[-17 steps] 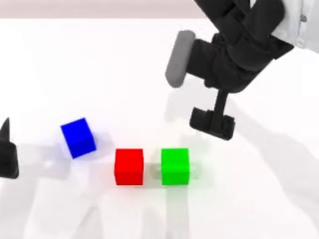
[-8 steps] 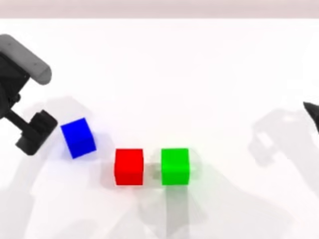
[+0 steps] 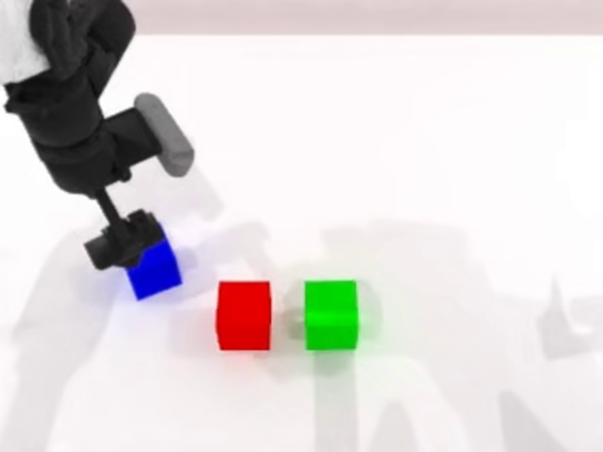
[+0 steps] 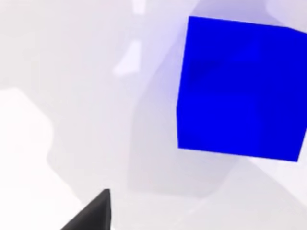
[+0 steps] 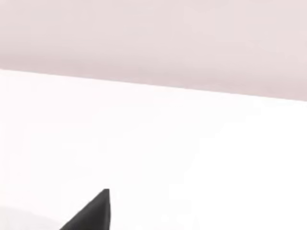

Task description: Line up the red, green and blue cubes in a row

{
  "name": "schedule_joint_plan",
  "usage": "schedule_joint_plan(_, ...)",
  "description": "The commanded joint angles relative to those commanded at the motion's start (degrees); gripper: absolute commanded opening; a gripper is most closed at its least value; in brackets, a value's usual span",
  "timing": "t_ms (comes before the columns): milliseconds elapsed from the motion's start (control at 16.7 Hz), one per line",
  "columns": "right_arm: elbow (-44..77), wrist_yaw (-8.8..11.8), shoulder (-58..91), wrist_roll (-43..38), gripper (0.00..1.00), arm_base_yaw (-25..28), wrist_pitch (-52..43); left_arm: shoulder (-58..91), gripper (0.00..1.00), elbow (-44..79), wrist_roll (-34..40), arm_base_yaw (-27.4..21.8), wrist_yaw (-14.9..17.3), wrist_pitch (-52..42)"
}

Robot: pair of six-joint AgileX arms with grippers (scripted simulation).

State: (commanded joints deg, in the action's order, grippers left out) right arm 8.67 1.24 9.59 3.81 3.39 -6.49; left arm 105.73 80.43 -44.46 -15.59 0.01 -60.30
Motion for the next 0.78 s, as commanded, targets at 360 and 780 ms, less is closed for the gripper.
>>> schedule_joint_plan(360, -8.67, -1.24, -9.59, -3.81, 1.00, -2.82, 6.49, 7.51, 1.00, 7.49, -3.69, -1.30, 0.07, -4.38)
schedule_joint_plan(780, -8.67, -1.24, -9.59, -3.81, 1.00, -2.82, 6.49, 8.37, 1.00, 5.75, -3.80, -1.15, 0.08, -2.04)
